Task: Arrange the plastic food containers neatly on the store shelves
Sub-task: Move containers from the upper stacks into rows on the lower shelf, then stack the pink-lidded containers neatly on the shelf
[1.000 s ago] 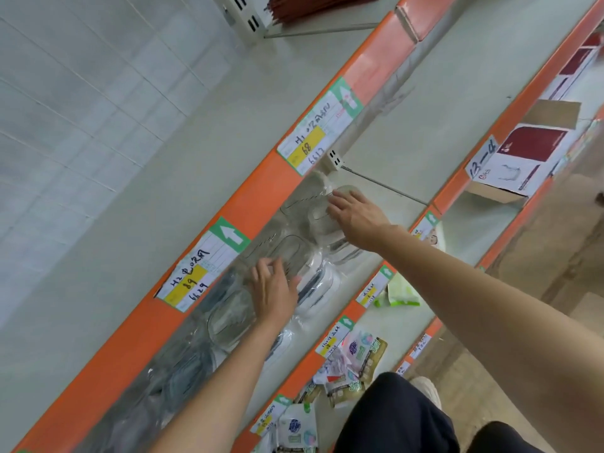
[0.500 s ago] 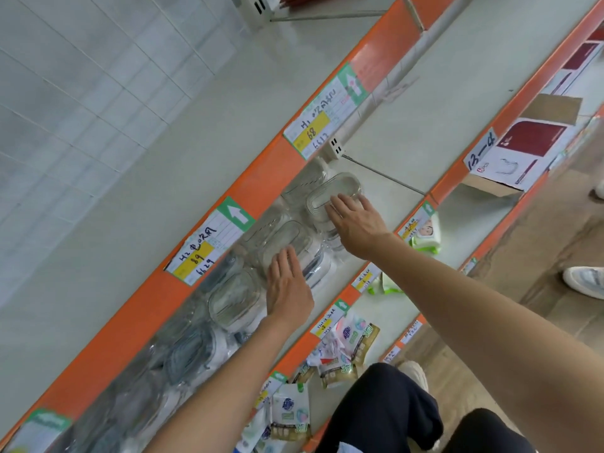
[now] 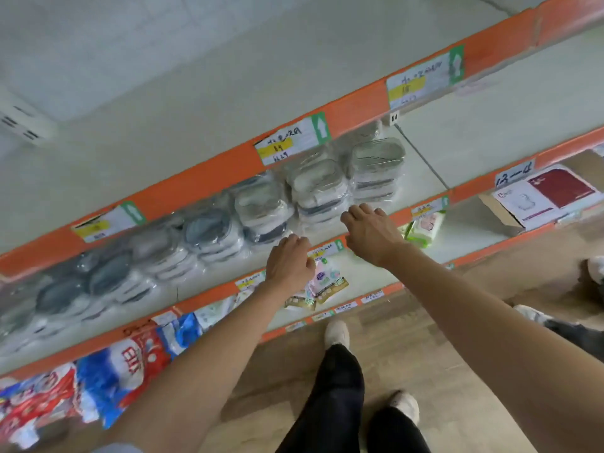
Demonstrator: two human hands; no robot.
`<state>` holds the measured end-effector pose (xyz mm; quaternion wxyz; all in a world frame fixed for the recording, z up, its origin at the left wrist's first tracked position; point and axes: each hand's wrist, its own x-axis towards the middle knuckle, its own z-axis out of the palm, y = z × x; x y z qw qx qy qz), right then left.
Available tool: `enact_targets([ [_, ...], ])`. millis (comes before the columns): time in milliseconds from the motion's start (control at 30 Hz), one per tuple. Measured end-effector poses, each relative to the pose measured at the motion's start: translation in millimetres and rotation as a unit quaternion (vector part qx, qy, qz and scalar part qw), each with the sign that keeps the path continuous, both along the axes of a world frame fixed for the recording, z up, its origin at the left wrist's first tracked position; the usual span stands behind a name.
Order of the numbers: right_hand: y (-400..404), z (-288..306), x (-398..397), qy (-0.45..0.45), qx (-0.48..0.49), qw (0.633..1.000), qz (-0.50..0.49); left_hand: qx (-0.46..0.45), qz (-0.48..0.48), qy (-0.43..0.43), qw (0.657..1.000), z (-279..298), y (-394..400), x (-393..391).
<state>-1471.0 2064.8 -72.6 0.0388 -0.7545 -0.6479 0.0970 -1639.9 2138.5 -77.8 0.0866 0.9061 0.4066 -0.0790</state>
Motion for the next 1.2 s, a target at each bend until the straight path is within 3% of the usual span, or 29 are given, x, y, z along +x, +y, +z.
enact_targets([
  [467,37.3,31.9,-187.8,0.054,0.035,0.987,0.147,0.026,0.216,-0.074,0.973,46.7,-5.0,-212.7],
  [900,89.0,68.2,-514.0,0.072,0.018,0.969,0.235,0.036,0.35,-0.122,0.928,82.1,11.6,-564.9],
  [1200,128.2,58.2,-667.3,0.054,-0.027,0.955,0.289,0.023,0.394,-0.177,0.901,65.9,23.0,-704.9],
])
